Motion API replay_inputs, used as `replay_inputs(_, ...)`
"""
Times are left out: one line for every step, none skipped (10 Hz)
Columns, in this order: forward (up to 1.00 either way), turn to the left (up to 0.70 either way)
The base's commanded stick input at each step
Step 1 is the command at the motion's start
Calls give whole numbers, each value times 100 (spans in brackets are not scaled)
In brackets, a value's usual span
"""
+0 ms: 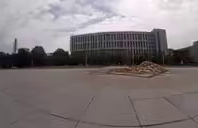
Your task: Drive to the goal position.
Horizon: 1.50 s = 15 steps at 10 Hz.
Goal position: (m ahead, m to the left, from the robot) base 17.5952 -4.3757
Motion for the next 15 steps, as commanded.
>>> replay_inputs(70,0)
replay_inputs(70,0)
replay_inputs(70,0)
replay_inputs(70,0)
replay_inputs(70,0)
replay_inputs(70,0)
replay_inputs(70,0)
replay_inputs(70,0)
replay_inputs(70,0)
replay_inputs(70,0)
replay_inputs(70,0)
replay_inputs(70,0)
replay_inputs(70,0)
replay_inputs(70,0)
replay_inputs(70,0)
